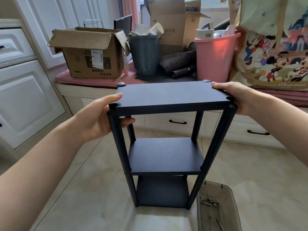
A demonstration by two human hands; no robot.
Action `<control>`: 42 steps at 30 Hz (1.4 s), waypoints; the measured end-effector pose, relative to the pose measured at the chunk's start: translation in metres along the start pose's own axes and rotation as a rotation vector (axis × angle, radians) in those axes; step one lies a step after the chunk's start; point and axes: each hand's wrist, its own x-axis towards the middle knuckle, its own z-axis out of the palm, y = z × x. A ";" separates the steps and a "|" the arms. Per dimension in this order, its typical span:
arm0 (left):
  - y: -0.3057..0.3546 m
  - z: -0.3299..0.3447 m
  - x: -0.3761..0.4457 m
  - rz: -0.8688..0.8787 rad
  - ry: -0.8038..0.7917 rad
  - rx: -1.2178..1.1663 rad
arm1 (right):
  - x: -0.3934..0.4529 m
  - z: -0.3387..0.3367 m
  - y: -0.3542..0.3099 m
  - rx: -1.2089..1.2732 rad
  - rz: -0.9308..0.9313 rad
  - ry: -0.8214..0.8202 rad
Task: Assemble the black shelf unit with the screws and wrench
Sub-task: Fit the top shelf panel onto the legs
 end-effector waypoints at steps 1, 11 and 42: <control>-0.002 0.002 -0.002 0.011 -0.002 0.019 | 0.000 0.000 0.000 -0.010 -0.007 0.012; 0.002 0.001 -0.004 -0.011 -0.075 0.058 | -0.002 0.002 0.002 -0.032 -0.021 0.030; -0.002 -0.014 0.008 -0.101 -0.092 -0.083 | -0.002 0.003 0.009 0.021 -0.038 -0.023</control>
